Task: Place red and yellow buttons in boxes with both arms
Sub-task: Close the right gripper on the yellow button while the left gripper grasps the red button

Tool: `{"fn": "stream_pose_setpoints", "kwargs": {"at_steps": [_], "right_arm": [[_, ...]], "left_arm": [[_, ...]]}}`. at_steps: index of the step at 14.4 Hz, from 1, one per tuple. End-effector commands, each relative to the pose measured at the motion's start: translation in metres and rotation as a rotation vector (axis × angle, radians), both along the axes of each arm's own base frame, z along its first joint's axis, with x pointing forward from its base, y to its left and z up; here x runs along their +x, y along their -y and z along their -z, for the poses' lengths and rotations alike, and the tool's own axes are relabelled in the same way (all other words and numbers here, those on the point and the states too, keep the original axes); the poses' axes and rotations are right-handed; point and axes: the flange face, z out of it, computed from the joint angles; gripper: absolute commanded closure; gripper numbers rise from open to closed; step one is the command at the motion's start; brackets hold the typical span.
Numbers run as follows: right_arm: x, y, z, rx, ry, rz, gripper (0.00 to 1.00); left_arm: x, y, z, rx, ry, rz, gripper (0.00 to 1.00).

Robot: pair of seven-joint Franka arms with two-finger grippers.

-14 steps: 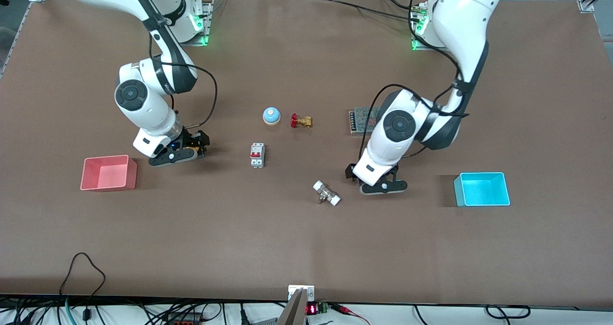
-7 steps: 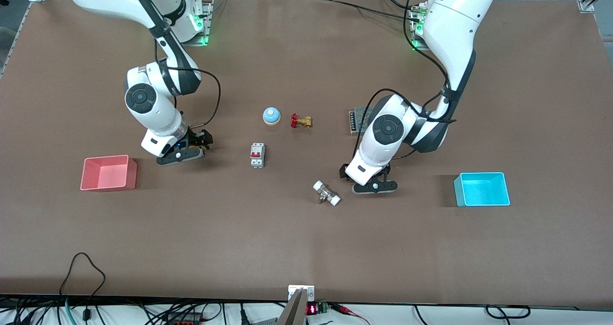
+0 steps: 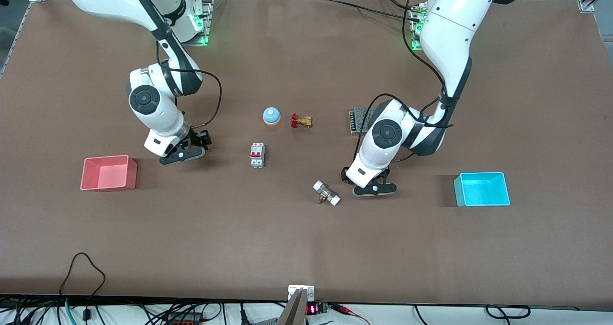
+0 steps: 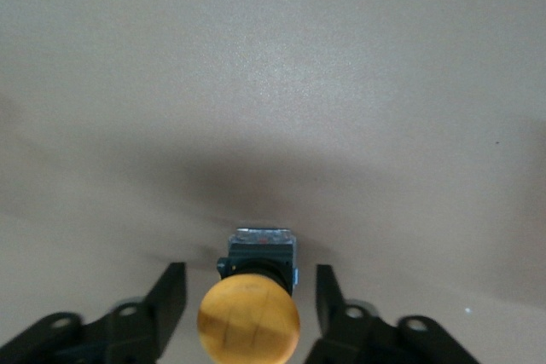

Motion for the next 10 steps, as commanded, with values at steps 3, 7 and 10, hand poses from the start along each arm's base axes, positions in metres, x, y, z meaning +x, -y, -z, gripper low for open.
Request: {"fn": "stream_pose_setpoints", "kwargs": {"at_steps": [3, 7, 10], "right_arm": [[0.0, 0.001, 0.002, -0.004, 0.018, -0.016, 0.72], [0.008, 0.007, -0.018, -0.001, 0.05, 0.008, 0.86], [0.021, 0.033, -0.073, -0.018, 0.082, 0.053, 0.86]], "left_arm": [[0.007, -0.002, 0.001, 0.024, 0.027, -0.008, 0.55], [0.008, -0.003, -0.002, 0.025, 0.031, -0.006, 0.69], [0.015, -0.011, -0.02, 0.031, 0.046, -0.013, 0.69]]}}
